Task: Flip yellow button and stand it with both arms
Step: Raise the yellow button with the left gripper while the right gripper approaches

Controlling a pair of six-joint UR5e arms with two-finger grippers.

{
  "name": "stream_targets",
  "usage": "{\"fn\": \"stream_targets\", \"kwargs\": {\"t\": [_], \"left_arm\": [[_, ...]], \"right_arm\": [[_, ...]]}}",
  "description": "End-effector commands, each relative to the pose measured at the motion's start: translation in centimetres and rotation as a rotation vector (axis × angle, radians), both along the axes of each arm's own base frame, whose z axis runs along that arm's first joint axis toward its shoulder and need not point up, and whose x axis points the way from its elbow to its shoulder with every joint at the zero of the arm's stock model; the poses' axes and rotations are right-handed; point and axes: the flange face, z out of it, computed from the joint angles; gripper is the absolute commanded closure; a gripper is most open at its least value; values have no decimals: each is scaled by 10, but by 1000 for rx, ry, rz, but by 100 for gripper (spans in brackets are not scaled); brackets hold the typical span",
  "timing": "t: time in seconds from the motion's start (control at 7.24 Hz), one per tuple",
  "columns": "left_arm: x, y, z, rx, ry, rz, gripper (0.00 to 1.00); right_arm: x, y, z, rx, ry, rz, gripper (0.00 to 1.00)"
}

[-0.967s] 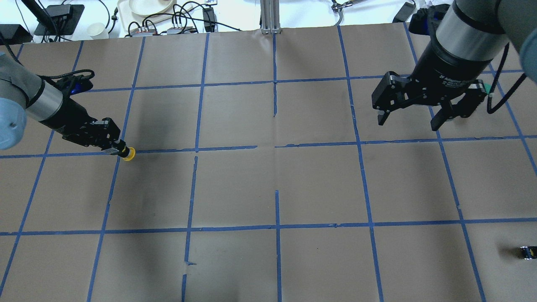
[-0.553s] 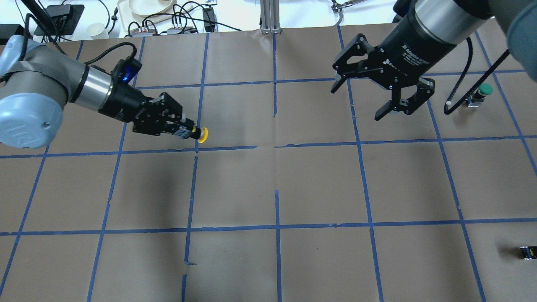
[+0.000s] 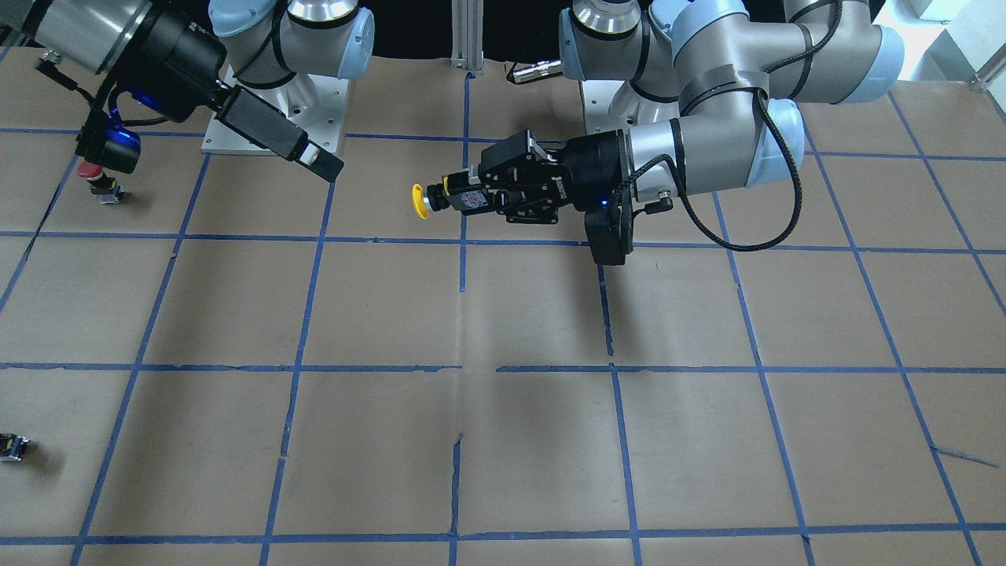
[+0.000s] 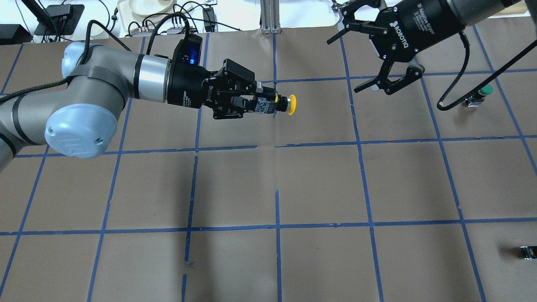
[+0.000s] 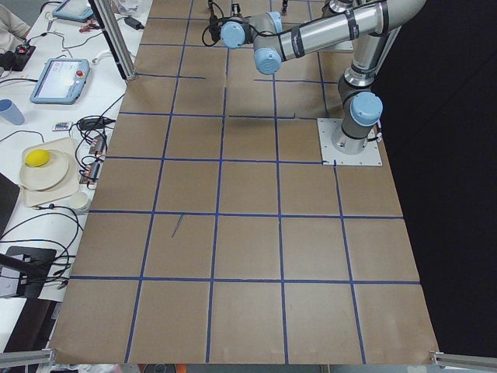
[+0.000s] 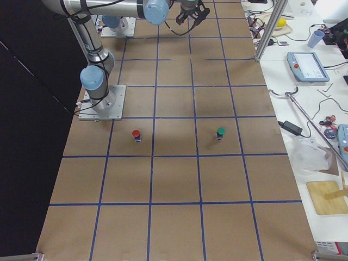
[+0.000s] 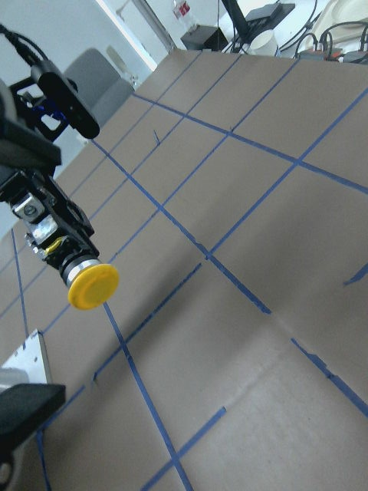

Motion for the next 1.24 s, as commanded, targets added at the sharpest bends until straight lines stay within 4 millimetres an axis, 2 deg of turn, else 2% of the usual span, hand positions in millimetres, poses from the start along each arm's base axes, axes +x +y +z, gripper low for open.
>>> {"fn": "stream_targets", "kwargs": {"t": [0.0, 0.28, 0.55, 0.69, 0.83, 1.11], "left_arm": [[-21, 7, 20, -29, 139, -8, 80], [-28, 5, 35, -93, 182, -12, 80], [-29, 0, 42, -114, 176, -2, 80], [-29, -2, 39, -110, 175, 4, 80], [-28, -1, 39, -67, 175, 15, 82], [-28, -1, 42, -52, 178, 21, 82]], "right_arm": [[-6, -1, -13, 85, -120, -91, 0], [-2, 12, -10, 109, -116, -100, 0], [4, 41, -16, 119, -120, -106, 0], [5, 45, -10, 128, -125, -129, 0], [9, 42, -3, 134, -213, -148, 0], [11, 34, -4, 99, -265, -149, 0]]}}
